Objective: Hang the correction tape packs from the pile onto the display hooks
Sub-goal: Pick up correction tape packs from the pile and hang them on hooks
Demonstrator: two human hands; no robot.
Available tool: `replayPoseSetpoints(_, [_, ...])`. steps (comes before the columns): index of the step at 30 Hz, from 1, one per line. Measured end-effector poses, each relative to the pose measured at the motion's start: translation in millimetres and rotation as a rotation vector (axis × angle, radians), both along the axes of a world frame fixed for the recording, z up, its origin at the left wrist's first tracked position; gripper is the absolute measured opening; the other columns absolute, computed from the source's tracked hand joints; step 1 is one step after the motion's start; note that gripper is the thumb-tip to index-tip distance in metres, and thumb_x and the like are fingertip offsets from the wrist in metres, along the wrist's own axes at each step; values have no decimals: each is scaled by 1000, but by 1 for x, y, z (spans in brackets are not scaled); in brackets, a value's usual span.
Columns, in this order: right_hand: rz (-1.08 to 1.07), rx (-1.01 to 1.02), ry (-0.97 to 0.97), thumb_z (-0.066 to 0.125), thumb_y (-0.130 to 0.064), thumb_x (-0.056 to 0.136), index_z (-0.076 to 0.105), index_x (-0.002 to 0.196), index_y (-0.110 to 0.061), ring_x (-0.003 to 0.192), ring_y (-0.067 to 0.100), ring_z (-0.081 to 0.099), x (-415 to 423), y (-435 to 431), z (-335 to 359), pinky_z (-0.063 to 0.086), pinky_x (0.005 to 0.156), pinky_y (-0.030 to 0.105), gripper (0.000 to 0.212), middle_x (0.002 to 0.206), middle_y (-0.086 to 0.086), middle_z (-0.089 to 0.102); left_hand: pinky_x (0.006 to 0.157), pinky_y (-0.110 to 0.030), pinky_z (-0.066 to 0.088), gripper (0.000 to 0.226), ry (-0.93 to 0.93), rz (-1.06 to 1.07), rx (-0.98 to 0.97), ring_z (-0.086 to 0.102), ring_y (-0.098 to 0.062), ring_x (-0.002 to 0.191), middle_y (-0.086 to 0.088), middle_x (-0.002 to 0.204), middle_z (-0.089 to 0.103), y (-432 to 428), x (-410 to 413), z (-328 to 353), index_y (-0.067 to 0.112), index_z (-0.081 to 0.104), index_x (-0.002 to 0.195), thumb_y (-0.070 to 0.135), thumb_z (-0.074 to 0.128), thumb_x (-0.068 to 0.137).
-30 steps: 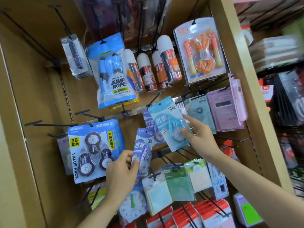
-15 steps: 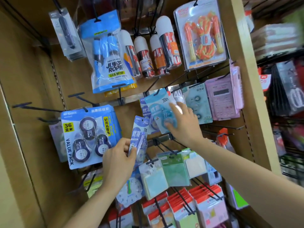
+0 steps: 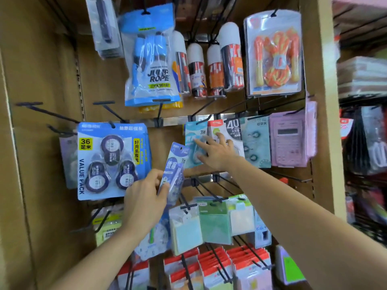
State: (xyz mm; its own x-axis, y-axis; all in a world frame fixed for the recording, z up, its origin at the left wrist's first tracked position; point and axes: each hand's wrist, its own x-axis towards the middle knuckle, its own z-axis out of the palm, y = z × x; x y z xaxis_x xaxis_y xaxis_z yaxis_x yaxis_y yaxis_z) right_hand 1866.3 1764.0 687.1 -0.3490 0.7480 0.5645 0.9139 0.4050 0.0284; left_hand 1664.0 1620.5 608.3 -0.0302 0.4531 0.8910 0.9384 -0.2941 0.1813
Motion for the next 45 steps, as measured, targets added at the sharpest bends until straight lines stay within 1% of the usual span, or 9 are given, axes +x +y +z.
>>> replayPoseSetpoints(2, [47, -104, 82, 47, -42, 97, 30, 150, -44, 149, 34, 4, -2, 0, 7, 12, 116, 58, 56, 162, -9, 21, 62, -43, 50, 11, -21, -42, -10, 65, -23, 63, 4, 68, 65, -1, 0, 2, 22, 59, 98, 26, 69, 93])
replayPoseSetpoints(5, [336, -203, 438, 63, -12, 81, 60, 130, -30, 137, 29, 39, 0, -8, -1, 34, 113, 48, 53, 144, -1, 52, 59, -43, 48, 14, -36, -89, 0, 63, -21, 62, 6, 69, 62, -2, -2, 2, 22, 55, 100, 26, 67, 95])
replayPoseSetpoints(10, [760, -492, 885, 77, -5, 82, 64, 121, -13, 107, 6, 61, 4, -53, -31, 50, 82, 12, 42, 122, -3, 63, 61, -45, 48, 15, -27, -149, 56, 63, -24, 68, 5, 71, 59, -3, 0, 2, 19, 52, 103, 27, 64, 97])
replayPoseSetpoints(13, [922, -537, 964, 72, -8, 87, 64, 121, -5, 115, 25, 64, 2, -67, -38, 54, 94, 32, 35, 124, 7, 69, 63, -45, 49, 16, -21, -248, 22, 63, -18, 66, 3, 71, 62, -2, -2, 4, 24, 49, 104, 33, 61, 97])
replayPoseSetpoints(18, [992, -513, 1120, 75, -7, 82, 65, 115, -4, 102, 30, 70, 4, -78, -36, 57, 89, 45, 35, 113, 15, 73, 66, -36, 51, 25, 11, -323, -135, 63, -6, 69, 8, 74, 65, 2, -5, 5, 31, 47, 91, 52, 61, 93])
replayPoseSetpoints(22, [933, -413, 1257, 65, -11, 92, 61, 120, -5, 99, 30, 71, 22, -79, -24, 59, 79, 43, 29, 114, 14, 73, 90, -30, 48, 53, 237, -265, -459, 57, -1, 104, 19, 108, 63, 3, -7, 7, 43, 59, 112, 84, 47, 79])
replayPoseSetpoints(26, [885, -310, 1289, 67, -16, 91, 62, 120, -7, 102, 32, 71, 38, -76, -16, 59, 85, 48, 30, 114, 12, 73, 100, -28, 42, 46, 484, -193, -553, 51, -5, 121, 19, 127, 59, 2, -1, 9, 40, 60, 125, 66, 58, 86])
replayPoseSetpoints(42, [610, -240, 1255, 68, -19, 93, 65, 99, -18, 91, 24, 73, 26, -52, 3, 60, 84, 44, 6, 104, 8, 75, 93, -26, 44, 39, 442, -198, -545, 54, -2, 115, 23, 129, 58, 1, -1, 5, 42, 60, 126, 52, 64, 89])
replayPoseSetpoints(45, [489, -180, 1241, 70, -27, 92, 60, 105, -15, 85, 17, 71, 21, -41, 4, 60, 77, 37, 20, 107, 7, 73, 95, -28, 44, 39, 449, -190, -540, 54, -3, 117, 22, 129, 58, 0, 0, 5, 42, 60, 127, 51, 64, 89])
